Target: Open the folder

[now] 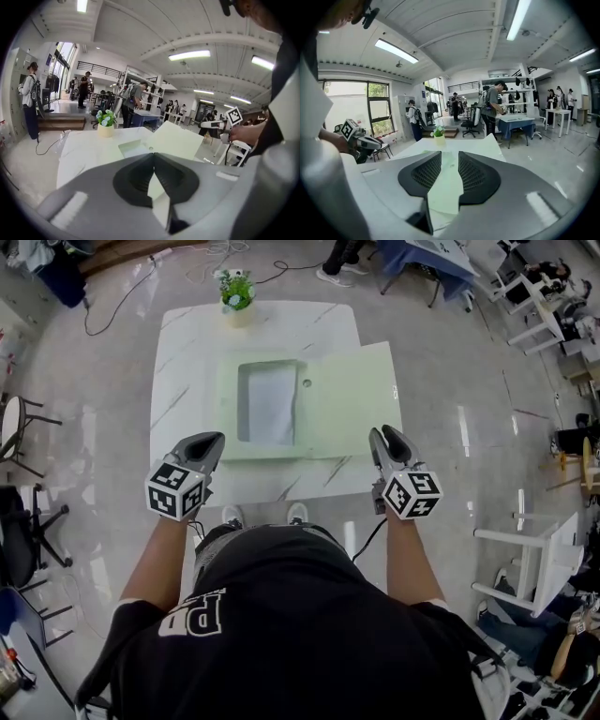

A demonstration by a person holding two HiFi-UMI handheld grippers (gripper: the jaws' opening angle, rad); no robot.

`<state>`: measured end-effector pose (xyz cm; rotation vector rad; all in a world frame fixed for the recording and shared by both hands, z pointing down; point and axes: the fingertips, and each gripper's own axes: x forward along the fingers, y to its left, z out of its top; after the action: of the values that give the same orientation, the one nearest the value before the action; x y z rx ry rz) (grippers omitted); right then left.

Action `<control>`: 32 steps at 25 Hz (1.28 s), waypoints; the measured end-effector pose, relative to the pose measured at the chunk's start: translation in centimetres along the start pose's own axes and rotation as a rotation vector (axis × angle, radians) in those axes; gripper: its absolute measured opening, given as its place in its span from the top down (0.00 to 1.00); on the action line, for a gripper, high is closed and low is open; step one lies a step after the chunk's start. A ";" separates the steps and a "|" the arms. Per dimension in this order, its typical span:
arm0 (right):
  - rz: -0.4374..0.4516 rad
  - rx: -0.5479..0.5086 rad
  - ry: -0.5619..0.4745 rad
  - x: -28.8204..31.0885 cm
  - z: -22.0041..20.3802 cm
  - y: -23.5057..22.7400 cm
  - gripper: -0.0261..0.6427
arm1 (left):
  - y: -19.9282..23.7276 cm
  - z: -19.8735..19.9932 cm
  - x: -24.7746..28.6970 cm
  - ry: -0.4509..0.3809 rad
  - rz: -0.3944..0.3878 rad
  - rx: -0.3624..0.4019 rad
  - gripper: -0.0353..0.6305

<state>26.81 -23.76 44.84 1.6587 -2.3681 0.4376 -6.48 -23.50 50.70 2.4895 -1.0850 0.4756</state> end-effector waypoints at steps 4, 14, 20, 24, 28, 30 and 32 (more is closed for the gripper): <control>0.110 -0.049 0.038 1.8 -0.9 5.1 0.81 | -1.7 1.6 -0.5 -0.051 -0.026 0.016 0.87; 0.358 -0.158 0.042 3.3 -0.2 16.3 0.82 | -5.3 4.6 -1.3 -0.127 -0.103 0.077 0.87; 0.396 -0.168 -0.011 2.8 1.9 18.2 0.84 | -6.5 7.2 -2.4 -0.184 -0.123 0.118 0.87; 0.381 -0.158 -0.053 2.5 3.3 18.2 0.90 | -7.1 8.4 -2.9 -0.208 -0.127 0.147 0.87; 0.365 -0.138 -0.101 2.2 4.8 17.8 0.94 | -7.2 9.4 -3.4 -0.232 -0.126 0.157 0.87; 0.365 -0.126 -0.117 2.2 5.5 17.6 0.96 | -7.2 10.0 -3.5 -0.245 -0.124 0.161 0.87; 0.372 -0.107 -0.129 2.2 6.1 17.6 0.96 | -7.3 10.6 -3.6 -0.258 -0.124 0.164 0.87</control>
<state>9.49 -22.27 37.89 1.2345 -2.7511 0.2634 -1.74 -21.66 38.35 2.8031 -1.0097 0.2189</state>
